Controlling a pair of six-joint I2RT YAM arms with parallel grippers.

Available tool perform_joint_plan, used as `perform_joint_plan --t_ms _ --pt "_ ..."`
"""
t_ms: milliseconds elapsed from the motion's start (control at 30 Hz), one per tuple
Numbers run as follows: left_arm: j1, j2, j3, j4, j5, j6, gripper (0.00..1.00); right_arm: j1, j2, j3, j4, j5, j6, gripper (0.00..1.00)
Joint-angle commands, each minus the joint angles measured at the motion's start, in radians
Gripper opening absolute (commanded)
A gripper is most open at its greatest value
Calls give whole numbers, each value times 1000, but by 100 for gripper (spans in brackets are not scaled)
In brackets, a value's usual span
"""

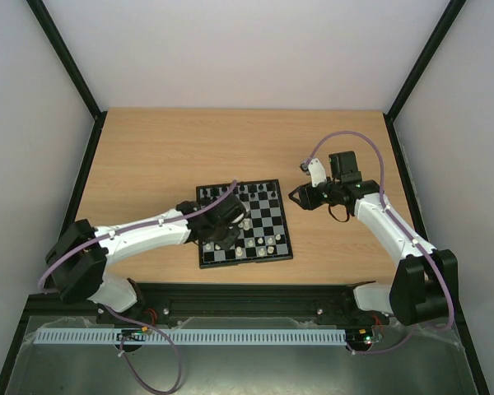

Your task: Set up the chess pieces on the board

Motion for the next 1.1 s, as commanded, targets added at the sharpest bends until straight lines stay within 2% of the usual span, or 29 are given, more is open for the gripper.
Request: perform_joint_plan --t_ms 0,633,1067 --pt "-39 -31 -32 -51 43 -39 9 -4 -2 4 -43 -22 -14 45" --pt "-75 54 -50 -28 79 -68 9 -5 6 3 -43 -17 -22 45" --pt "-81 53 -66 -26 93 -82 9 -4 9 4 -47 -20 -24 45"
